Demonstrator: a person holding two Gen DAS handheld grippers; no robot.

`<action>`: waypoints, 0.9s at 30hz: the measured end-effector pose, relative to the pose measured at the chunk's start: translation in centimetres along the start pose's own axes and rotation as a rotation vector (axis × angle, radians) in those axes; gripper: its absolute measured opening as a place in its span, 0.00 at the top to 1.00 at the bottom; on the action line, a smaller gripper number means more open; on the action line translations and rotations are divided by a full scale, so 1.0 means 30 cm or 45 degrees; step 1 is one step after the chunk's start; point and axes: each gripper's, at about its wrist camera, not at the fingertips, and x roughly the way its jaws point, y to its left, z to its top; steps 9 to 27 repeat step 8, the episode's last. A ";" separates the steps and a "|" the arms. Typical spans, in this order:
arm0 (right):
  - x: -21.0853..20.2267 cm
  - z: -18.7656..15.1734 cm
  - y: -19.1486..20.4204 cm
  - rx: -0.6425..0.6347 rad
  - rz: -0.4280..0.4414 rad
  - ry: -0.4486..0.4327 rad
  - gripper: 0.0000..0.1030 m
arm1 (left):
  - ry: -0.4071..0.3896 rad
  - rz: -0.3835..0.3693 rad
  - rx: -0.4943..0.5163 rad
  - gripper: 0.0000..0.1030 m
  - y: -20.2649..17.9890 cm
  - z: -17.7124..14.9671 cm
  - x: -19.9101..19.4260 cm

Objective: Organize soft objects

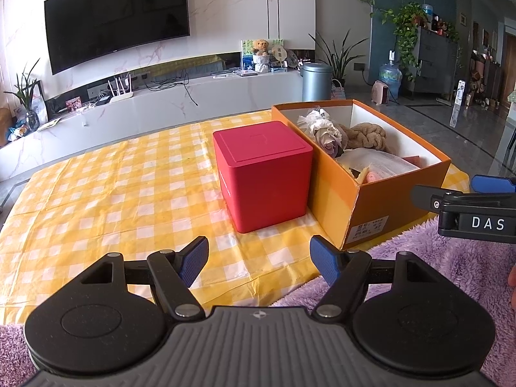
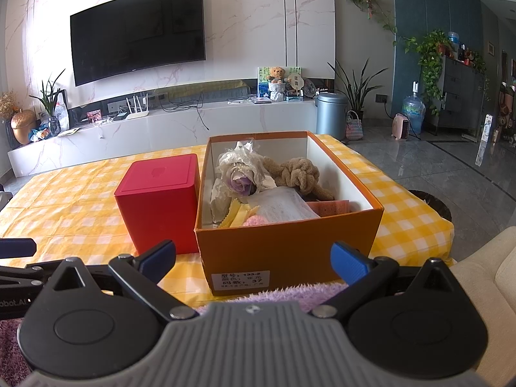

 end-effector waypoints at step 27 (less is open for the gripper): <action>-0.001 -0.001 -0.001 0.000 0.000 0.000 0.03 | -0.005 -0.001 0.003 0.18 0.001 0.003 -0.005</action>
